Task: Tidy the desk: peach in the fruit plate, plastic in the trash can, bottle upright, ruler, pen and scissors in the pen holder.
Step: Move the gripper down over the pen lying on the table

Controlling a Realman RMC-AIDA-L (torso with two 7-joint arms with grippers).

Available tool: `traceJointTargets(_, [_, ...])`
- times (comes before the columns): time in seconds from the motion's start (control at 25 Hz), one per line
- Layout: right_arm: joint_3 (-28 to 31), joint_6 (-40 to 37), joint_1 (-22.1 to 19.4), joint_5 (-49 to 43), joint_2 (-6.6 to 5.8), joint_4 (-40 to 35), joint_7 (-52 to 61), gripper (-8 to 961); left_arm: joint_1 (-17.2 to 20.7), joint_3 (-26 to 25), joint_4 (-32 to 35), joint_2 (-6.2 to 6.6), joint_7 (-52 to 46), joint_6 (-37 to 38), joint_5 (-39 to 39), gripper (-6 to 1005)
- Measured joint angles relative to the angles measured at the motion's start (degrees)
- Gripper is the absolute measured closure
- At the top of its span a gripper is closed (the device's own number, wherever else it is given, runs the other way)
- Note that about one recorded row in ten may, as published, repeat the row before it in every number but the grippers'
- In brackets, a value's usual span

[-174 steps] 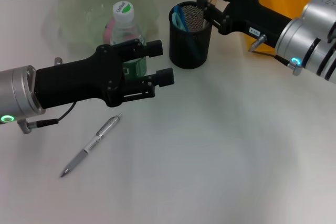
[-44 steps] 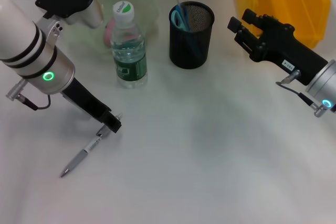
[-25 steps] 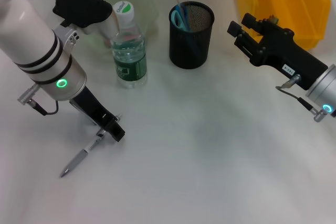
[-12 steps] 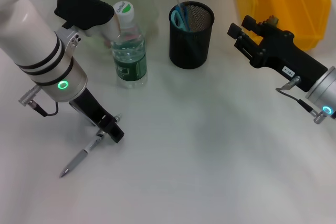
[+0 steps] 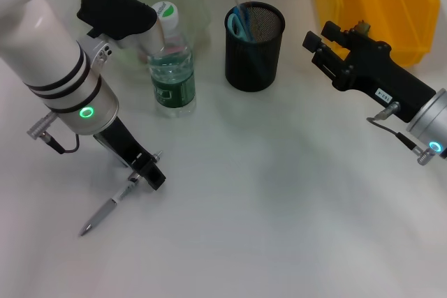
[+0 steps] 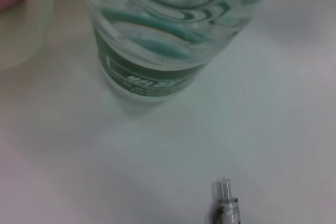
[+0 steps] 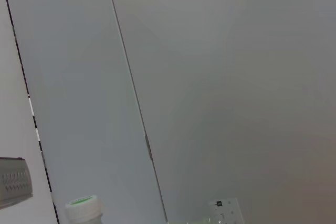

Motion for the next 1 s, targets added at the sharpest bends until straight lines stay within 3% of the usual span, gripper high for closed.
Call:
traceJointTargets(0.88, [0.00,0.00,0.00,0.00,0.00,0.15,0.00,520,-0.27,0.88,-0.13,0.00,0.00,-0.08,-0.01,373])
traceJointTargets(1.0, [0.00,0.00,0.00,0.00,0.00,0.17,0.00,520,-0.28,1.72,-0.13,0.00,-0.01,-0.08,-0.01,438])
